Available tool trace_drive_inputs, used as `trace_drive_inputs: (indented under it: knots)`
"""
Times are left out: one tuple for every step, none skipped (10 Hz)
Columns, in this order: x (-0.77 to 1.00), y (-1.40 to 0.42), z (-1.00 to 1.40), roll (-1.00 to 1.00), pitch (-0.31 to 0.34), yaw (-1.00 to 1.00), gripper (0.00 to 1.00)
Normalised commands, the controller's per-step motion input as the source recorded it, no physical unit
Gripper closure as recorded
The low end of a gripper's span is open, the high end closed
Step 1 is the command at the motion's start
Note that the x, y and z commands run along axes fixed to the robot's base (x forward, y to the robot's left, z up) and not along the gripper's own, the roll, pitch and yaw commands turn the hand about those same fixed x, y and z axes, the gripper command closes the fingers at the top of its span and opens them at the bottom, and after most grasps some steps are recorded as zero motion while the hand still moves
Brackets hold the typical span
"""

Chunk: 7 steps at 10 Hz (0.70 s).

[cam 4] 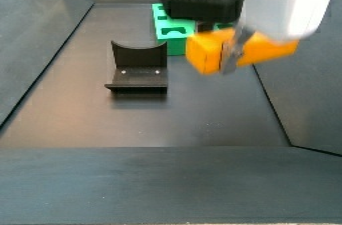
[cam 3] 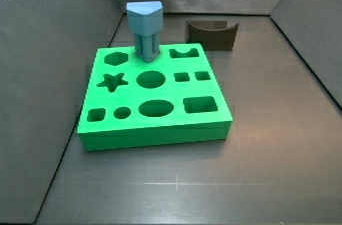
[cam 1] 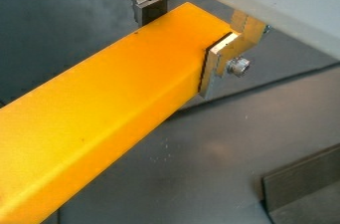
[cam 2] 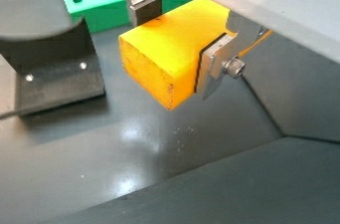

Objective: Pick up the rectangle object. Move up. Place the rectangle object on the fixture. Regrasp the rectangle object. Move to above the board. Insert the rectangle object.
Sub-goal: Place the rectangle object on the fixture.

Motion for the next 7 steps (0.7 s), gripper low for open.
trace_drive_inputs:
  knots:
    - [-0.01, 0.0, 0.47, -0.08, 0.034, 0.0, 1.0]
    - [0.0, 0.0, 0.29, -0.09, 0.039, -0.01, 1.0]
    - [0.27, -1.0, -0.05, -0.14, -0.029, 1.0, 1.0]
    - [0.28, -1.0, -0.09, -0.13, -0.028, 1.0, 1.0]
    - [0.27, -1.0, -0.09, -0.13, -0.028, 1.0, 1.0]
    - [0.27, -1.0, -0.08, -0.13, -0.032, 1.0, 1.0]
    - [0.26, -1.0, -0.09, -0.14, -0.033, 1.0, 1.0]
